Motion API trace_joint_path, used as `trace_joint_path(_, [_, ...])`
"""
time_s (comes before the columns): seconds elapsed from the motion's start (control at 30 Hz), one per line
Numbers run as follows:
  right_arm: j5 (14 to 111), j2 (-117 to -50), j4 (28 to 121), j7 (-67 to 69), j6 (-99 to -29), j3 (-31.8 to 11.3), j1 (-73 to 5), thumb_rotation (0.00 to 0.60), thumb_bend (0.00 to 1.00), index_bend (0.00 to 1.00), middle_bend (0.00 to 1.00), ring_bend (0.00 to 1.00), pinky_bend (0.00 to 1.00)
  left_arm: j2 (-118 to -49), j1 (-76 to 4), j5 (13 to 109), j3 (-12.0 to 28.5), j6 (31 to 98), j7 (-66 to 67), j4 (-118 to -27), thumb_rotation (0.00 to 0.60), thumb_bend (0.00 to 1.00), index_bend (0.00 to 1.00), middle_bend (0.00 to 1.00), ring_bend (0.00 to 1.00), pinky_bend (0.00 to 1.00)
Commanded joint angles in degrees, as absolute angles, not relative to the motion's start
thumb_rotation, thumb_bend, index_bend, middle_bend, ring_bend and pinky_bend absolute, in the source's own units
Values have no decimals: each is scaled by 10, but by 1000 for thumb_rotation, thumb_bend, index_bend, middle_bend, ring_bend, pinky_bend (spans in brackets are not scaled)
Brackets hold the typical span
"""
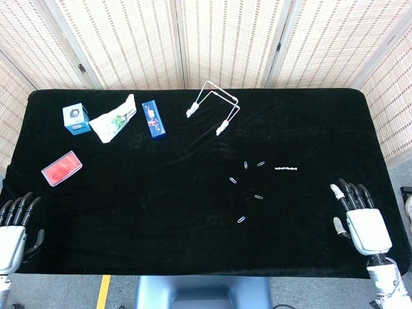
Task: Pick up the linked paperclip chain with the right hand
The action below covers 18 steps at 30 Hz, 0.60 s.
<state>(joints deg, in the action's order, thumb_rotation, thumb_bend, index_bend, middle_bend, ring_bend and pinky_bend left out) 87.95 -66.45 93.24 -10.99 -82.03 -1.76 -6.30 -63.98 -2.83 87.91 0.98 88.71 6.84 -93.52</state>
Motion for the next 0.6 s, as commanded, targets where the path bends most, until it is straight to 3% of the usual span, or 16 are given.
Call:
trace_joint_path(0.03, [878, -664, 933, -105, -817, -18, -65, 600, 477, 0, 0, 0, 0, -637, -25, 879, 12, 894, 62, -939, 600, 559, 0, 0, 0, 0])
trace_joint_path(0.47, [875, -678, 919, -104, -779, -18, -86, 600, 477, 5, 0, 0, 0, -634, -33, 866, 16, 872, 52, -940, 600, 559, 0, 0, 0, 0])
trace_joint_path(0.6, [870, -689, 907, -102, -729, -38, -131, 600, 475, 120, 0, 0, 0, -636, -33, 858, 21, 871, 46, -941, 600, 560, 0, 0, 0, 0])
